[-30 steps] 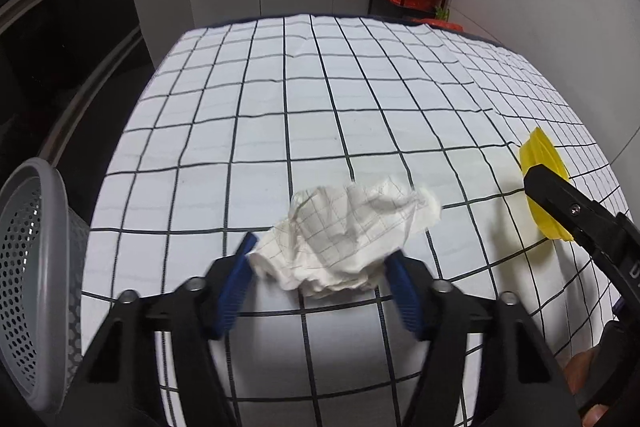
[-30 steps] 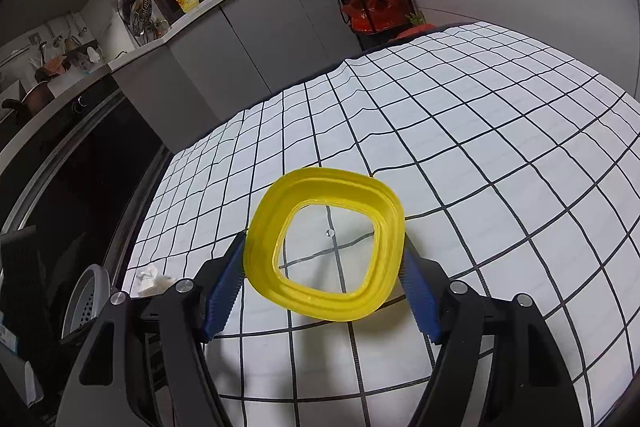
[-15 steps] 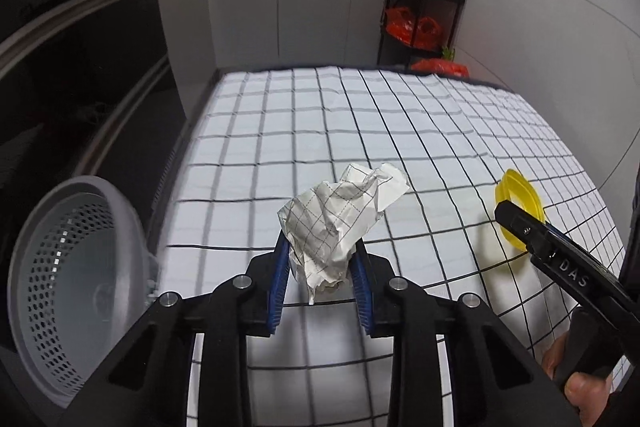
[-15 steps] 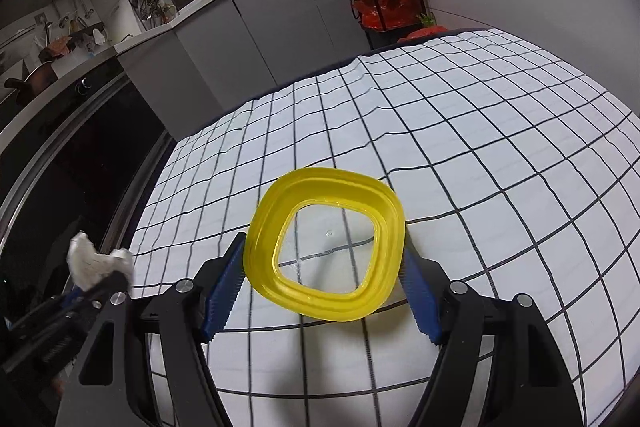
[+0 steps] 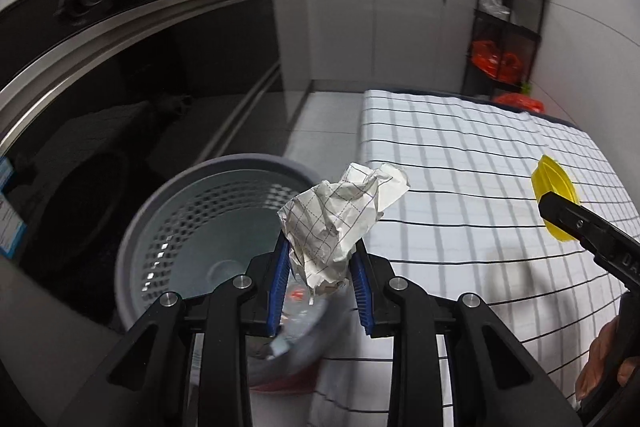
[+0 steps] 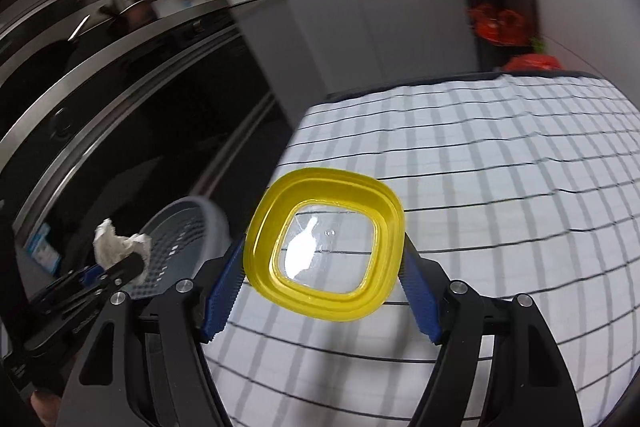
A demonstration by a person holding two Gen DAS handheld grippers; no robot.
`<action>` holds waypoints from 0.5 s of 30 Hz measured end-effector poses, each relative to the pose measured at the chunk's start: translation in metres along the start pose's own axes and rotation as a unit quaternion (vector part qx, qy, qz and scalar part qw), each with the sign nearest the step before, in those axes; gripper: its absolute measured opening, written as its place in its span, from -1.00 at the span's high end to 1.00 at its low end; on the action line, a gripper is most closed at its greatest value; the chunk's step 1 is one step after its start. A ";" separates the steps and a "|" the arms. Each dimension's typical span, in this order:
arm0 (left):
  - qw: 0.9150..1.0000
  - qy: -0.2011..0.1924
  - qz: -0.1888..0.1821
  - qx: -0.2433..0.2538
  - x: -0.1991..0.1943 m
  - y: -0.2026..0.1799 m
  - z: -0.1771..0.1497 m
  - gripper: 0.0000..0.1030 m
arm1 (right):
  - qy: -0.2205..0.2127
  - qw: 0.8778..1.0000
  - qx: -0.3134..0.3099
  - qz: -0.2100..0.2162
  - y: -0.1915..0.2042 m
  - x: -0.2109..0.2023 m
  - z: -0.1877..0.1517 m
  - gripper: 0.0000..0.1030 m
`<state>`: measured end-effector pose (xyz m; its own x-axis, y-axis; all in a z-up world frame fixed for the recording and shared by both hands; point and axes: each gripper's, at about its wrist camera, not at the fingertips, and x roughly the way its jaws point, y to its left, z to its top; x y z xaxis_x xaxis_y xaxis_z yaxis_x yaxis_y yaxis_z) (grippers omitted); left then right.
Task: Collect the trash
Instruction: 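Carry paper and yellow lid over the wastebasket and open both tools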
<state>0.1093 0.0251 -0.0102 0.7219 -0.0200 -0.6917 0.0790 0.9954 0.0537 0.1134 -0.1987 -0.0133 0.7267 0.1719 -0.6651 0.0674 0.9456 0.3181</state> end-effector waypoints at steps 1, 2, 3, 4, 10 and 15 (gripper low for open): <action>1.000 0.000 0.008 -0.006 0.000 0.008 0.000 0.44 | 0.004 1.000 -0.006 0.008 0.009 0.004 0.002 -0.35; 1.000 0.000 0.013 -0.010 0.000 0.014 -0.001 0.44 | 0.008 1.000 -0.014 0.018 0.020 0.009 0.002 -0.35; 1.000 0.001 0.019 -0.016 0.001 0.022 -0.002 0.44 | 0.012 0.999 -0.024 0.027 0.031 0.014 0.003 -0.35; 0.999 0.003 0.025 -0.024 0.002 0.031 -0.002 0.44 | 0.016 0.999 -0.034 0.038 0.044 0.019 0.004 -0.35; 0.997 0.020 0.047 -0.055 0.015 0.071 -0.003 0.44 | 0.046 0.990 -0.104 0.081 0.106 0.048 0.009 -0.36; 0.996 0.027 0.056 -0.071 0.024 0.091 -0.005 0.42 | 0.076 0.984 -0.134 0.089 0.137 0.076 0.006 -0.36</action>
<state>0.1307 0.1153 -0.0258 0.6817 0.0940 -0.7256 -0.1010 0.9943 0.0340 0.1817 -0.0581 -0.0163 0.5989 0.3615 -0.7146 -0.2489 0.9322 0.2629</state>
